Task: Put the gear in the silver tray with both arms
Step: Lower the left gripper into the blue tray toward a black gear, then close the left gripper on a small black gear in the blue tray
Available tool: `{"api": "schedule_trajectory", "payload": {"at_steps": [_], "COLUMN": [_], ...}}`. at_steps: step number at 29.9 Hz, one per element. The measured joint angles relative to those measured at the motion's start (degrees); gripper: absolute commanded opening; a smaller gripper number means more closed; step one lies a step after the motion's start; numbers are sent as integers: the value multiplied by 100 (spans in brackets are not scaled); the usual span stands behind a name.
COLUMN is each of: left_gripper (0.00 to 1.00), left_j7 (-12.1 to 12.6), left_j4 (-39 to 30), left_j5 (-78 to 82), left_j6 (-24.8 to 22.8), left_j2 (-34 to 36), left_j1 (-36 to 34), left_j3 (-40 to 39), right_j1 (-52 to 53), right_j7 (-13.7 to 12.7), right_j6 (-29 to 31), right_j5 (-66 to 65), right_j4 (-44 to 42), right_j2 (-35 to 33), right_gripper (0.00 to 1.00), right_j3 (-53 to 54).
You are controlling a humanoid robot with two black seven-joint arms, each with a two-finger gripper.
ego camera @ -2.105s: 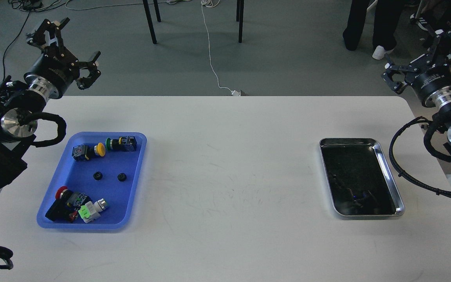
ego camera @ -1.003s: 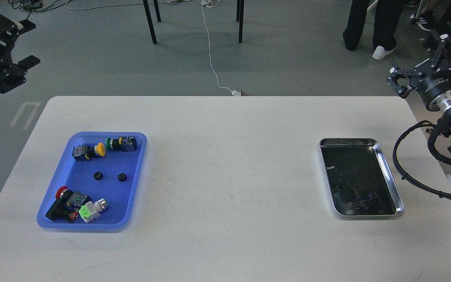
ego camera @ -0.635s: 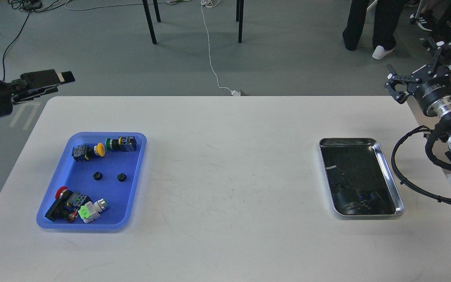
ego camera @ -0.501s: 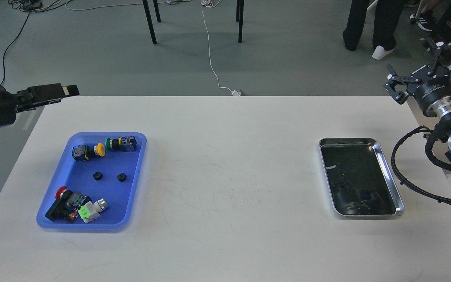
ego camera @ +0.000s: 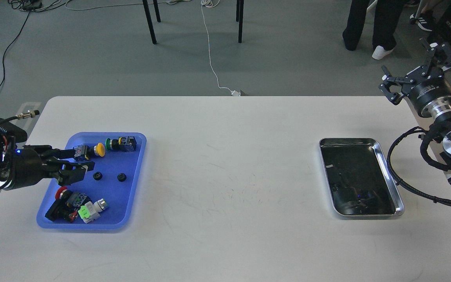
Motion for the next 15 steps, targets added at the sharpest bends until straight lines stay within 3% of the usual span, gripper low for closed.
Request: {"api": "schedule_trajectory", "payload": {"at_steps": [11, 15], "left_gripper": [52, 50], "left_j7": [143, 126], "left_j4": [961, 1242], "left_j5": [33, 34], "left_j6": [194, 239], "left_j2": [-764, -955], "left_j1": [396, 425], "left_j3": [22, 22], "right_j1": [6, 9], "right_j7": [0, 0], "right_j6": [0, 0], "right_j5": [-9, -11], "right_j4": [-17, -19], "right_j2": [6, 1], "right_gripper": [100, 100], "right_j3": [0, 0]}}
